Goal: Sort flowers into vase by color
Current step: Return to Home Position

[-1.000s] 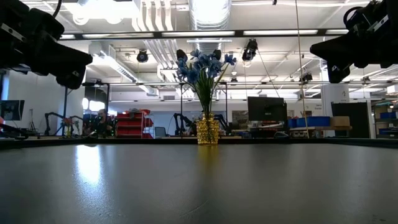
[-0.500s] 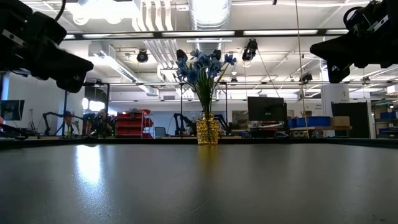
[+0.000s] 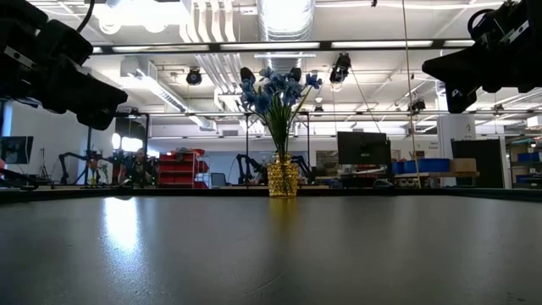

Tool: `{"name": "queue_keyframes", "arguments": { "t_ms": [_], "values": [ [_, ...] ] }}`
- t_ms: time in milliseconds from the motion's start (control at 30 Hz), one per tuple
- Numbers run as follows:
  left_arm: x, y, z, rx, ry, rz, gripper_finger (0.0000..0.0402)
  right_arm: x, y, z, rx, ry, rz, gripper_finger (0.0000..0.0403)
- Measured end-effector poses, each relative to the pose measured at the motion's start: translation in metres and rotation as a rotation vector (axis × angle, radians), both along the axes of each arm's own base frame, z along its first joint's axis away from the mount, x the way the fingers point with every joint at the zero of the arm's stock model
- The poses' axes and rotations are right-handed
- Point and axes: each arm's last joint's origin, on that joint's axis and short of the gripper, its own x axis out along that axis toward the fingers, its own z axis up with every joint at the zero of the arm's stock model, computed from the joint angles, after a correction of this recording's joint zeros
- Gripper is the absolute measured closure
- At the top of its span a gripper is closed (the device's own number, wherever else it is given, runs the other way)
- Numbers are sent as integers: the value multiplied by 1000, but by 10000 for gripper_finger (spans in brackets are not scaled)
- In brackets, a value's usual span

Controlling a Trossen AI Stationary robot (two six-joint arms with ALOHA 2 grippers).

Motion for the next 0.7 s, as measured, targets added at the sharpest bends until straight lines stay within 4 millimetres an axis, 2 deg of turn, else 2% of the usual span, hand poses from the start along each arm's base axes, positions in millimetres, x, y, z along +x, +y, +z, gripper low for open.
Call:
{"name": "queue_keyframes", "arguments": {
  "t_ms": [700],
  "values": [
    [1, 0, -2, 3, 20, 0, 391, 0, 0, 0, -1, 0, 0, 390]
  ]
}}
